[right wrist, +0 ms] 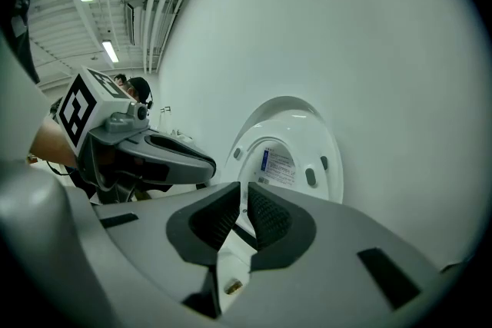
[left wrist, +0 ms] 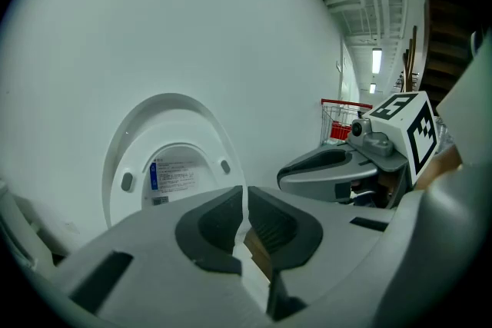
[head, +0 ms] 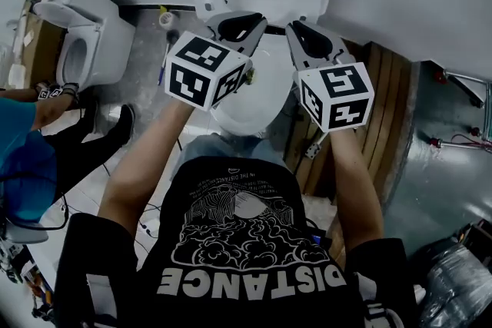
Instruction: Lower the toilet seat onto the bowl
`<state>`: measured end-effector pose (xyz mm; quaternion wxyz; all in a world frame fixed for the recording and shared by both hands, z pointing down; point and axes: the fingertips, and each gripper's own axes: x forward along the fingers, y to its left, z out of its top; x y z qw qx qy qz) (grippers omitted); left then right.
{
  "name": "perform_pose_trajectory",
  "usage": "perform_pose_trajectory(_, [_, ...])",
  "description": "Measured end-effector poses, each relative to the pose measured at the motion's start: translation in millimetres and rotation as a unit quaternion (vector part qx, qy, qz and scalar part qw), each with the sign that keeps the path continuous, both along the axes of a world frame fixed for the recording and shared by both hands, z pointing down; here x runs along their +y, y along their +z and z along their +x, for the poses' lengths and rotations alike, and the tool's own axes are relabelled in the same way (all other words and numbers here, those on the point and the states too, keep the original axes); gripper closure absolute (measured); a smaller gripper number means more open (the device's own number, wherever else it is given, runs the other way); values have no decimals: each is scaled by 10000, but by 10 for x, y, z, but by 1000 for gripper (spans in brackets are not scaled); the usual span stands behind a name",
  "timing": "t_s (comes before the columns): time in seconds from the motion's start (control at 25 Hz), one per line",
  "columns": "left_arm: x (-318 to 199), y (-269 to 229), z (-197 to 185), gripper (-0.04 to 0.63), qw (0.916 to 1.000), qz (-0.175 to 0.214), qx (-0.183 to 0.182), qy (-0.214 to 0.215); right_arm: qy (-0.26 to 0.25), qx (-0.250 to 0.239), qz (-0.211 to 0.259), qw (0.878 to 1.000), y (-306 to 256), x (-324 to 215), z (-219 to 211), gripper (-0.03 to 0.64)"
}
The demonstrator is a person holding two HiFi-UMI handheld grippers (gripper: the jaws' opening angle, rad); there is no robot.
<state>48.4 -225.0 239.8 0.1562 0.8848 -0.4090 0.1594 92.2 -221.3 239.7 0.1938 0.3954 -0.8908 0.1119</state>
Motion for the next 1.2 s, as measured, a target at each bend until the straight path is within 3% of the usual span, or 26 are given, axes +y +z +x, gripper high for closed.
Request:
perform_pose_trajectory(0.2, [-225,-104,-99,578,9997,133,-185,9,-24,138,162,9998,-88,-221,54,595])
perform_pose_trajectory(0.48, [-648,-154,-395,523,9985,248,-479,118,67,412,343,9985,-174,-597,50,584])
perform_pose_trajectory(0.88, [-1458,-143,-874,477,9965,362,-671,329,197,897,246,9955,-137,-1262,-177,528])
perform_pose_trajectory(1.2, [-2005,-231,-1020,445,9918,602,-911,658,163,1195,243,9924,-145,-1724,-197,488])
